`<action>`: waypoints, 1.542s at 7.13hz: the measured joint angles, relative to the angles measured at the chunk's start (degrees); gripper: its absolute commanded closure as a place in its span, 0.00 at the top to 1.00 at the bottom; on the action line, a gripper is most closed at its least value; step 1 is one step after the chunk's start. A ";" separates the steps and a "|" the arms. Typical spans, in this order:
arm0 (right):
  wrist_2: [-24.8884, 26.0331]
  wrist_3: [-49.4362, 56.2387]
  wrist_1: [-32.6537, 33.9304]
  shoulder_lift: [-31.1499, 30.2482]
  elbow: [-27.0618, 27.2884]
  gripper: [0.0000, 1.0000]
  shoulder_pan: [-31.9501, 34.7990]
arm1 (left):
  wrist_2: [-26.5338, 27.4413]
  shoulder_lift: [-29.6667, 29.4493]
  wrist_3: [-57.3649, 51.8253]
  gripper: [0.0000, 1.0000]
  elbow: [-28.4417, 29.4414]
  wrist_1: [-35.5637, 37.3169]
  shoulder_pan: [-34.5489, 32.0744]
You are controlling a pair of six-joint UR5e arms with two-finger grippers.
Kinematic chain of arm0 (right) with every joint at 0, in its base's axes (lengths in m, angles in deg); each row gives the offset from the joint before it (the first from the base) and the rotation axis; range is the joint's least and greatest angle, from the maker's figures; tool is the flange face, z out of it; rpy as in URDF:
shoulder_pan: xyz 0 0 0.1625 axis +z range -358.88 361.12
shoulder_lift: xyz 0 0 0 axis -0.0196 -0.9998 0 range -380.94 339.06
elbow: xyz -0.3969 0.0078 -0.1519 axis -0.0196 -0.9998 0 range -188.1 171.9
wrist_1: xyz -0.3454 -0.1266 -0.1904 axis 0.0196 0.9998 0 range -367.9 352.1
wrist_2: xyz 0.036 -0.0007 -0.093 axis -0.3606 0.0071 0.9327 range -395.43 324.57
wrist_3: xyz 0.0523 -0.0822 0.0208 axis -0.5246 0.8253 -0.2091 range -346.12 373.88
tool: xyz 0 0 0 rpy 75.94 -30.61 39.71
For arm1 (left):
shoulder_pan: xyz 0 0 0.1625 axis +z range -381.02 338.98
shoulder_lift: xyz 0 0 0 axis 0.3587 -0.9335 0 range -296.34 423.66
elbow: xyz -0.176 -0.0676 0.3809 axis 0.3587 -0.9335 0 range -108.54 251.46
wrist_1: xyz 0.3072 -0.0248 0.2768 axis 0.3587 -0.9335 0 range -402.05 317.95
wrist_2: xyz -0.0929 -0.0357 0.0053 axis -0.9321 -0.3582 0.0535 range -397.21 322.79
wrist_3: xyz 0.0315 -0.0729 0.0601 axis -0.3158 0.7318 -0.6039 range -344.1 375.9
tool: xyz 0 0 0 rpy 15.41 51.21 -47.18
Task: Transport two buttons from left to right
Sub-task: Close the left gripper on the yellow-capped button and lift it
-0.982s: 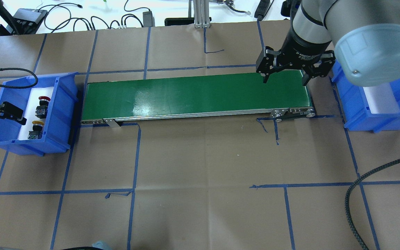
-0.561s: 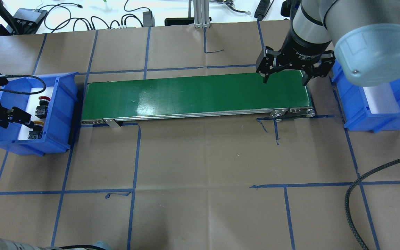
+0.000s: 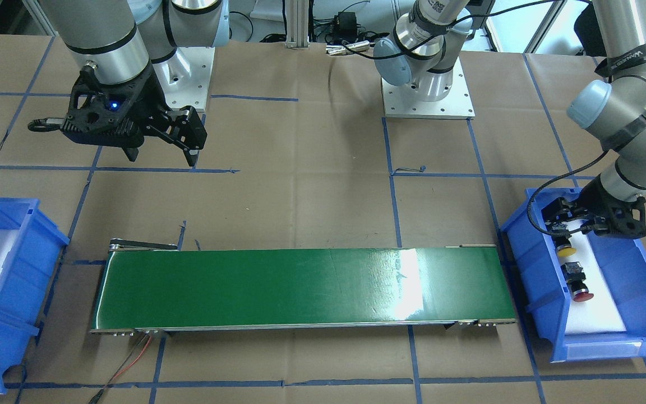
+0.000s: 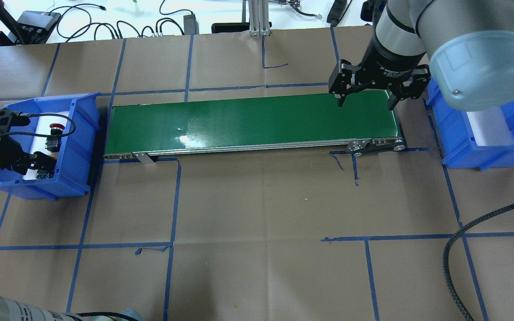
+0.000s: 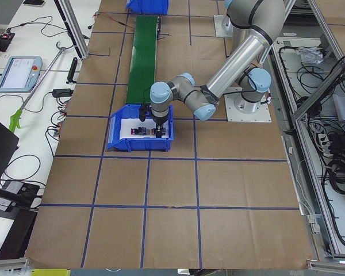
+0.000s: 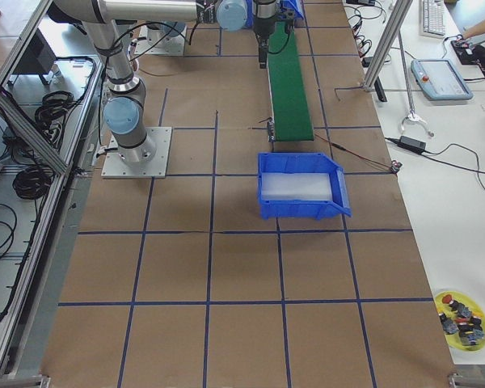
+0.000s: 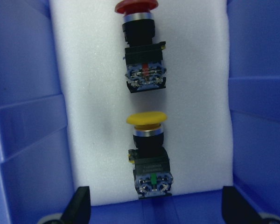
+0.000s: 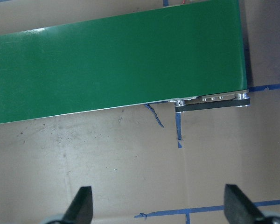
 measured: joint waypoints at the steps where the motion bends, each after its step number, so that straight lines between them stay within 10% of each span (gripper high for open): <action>1: 0.00 0.00 -0.04 0.00 0.00 1.00 -0.01 | 0.17 -0.40 0.01 0.99 -0.74 1.22 0.00; 2: -0.02 0.00 -0.08 0.00 0.00 1.00 0.01 | 0.27 -0.93 0.02 0.98 -1.15 2.34 0.00; 7: -0.31 -0.08 -0.02 0.00 0.00 1.00 0.04 | -0.17 -1.14 1.62 0.13 -1.14 3.72 -0.05; 11: -0.44 -0.07 0.08 0.00 0.00 1.00 0.04 | -0.17 0.94 2.90 0.06 0.68 3.29 -0.15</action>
